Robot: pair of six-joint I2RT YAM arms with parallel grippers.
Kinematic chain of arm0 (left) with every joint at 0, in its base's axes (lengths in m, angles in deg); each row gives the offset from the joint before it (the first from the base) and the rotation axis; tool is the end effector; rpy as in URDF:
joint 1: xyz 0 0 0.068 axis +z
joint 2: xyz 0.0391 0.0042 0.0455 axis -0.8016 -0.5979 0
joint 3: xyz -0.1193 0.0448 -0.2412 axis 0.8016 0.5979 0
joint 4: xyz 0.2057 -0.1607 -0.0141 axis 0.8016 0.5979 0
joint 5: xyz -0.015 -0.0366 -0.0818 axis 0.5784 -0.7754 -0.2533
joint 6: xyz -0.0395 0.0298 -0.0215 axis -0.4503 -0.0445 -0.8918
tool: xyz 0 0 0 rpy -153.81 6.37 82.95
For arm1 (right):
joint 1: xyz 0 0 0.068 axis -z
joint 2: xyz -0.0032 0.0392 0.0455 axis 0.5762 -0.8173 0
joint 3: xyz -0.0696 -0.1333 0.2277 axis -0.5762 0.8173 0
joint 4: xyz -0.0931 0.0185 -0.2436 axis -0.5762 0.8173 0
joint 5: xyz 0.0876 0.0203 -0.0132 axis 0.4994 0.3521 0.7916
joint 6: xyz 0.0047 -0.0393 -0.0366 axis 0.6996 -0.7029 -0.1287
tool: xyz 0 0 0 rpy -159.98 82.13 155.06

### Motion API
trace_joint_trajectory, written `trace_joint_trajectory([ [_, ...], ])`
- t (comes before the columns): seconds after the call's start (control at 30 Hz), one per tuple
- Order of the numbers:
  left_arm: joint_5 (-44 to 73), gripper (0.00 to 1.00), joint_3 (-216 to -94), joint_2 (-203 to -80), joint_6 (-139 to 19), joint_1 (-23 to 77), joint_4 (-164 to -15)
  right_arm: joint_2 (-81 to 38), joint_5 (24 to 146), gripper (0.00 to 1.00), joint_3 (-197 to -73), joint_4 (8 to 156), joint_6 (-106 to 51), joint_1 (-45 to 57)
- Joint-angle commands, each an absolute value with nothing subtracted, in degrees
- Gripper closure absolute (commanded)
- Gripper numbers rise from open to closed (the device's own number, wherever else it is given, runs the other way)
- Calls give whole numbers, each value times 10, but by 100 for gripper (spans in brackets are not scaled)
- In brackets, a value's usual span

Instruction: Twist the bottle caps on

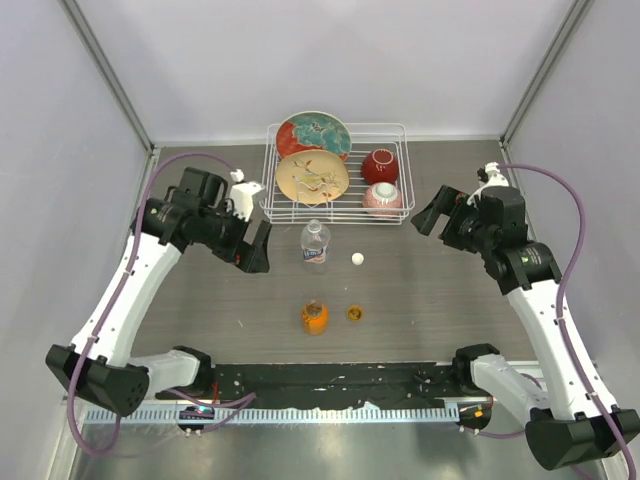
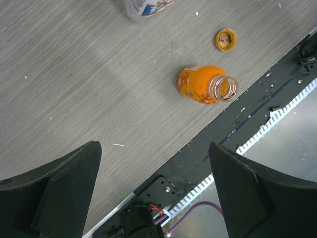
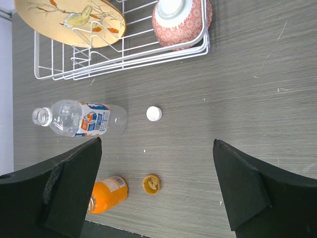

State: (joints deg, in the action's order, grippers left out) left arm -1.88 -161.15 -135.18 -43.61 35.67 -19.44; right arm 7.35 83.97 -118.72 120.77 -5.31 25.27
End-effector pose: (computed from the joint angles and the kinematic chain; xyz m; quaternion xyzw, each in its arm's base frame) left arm 0.1984 -0.0787 0.3663 0.2371 0.9134 -0.2340 0.2340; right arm 0.1827 0.0357 0.3542 0.1198 0.8670 0.2046 0.4382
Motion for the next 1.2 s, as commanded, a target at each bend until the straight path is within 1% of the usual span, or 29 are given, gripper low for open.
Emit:
trace_joint_trajectory([
  [0.0, 29, 4, -1668, -1369, -445, 318, -200, 95, 841, 0, -1230, 1213, -59, 254],
  [0.13, 40, 7, -1727, -1399, -428, 275, -182, 107, 832, 0, -1260, 1229, -59, 254],
  [0.23, 59, 7, -1781, -1429, -419, 211, -179, 110, 827, 3, -1292, 1248, -52, 254],
  [0.3, 70, 8, -1847, -1483, -414, 166, -155, 113, 817, 6, -1315, 1263, -47, 253],
  [0.4, 85, 9, -1906, -1548, -404, 112, -148, 125, 783, 9, -1346, 1288, -41, 253],
  [0.43, 90, 10, -1915, -1560, -398, 84, -150, 130, 755, 10, -1353, 1294, -39, 253],
  [0.6, 92, 15, -1947, -1637, -399, 24, -181, 170, 702, 14, -1388, 1343, -33, 253],
  [0.67, 92, 18, -1945, -1652, -405, 2, -194, 185, 681, 17, -1402, 1356, -28, 253],
  [0.7, 95, 22, -1939, -1667, -409, -4, -212, 188, 676, 18, -1407, 1369, -26, 253],
  [0.73, 97, 28, -1933, -1672, -415, -15, -224, 190, 670, 19, -1411, 1374, -24, 253],
  [0.87, 95, 39, -1875, -1703, -429, -35, -287, 195, 642, 23, -1438, 1388, -20, 253],
  [0.9, 95, 43, -1863, -1708, -433, -38, -297, 196, 640, 23, -1440, 1391, -18, 254],
  [0.97, 96, 46, -1824, -1722, -435, -44, -330, 199, 636, 26, -1442, 1393, -17, 253],
  [1.1, 103, 56, -1756, -1739, -443, -53, -381, 205, 633, 32, -1432, 1394, -17, 254],
  [1.17, 118, 57, -1724, -1742, -445, -60, -410, 207, 633, 35, -1423, 1393, -16, 253],
])
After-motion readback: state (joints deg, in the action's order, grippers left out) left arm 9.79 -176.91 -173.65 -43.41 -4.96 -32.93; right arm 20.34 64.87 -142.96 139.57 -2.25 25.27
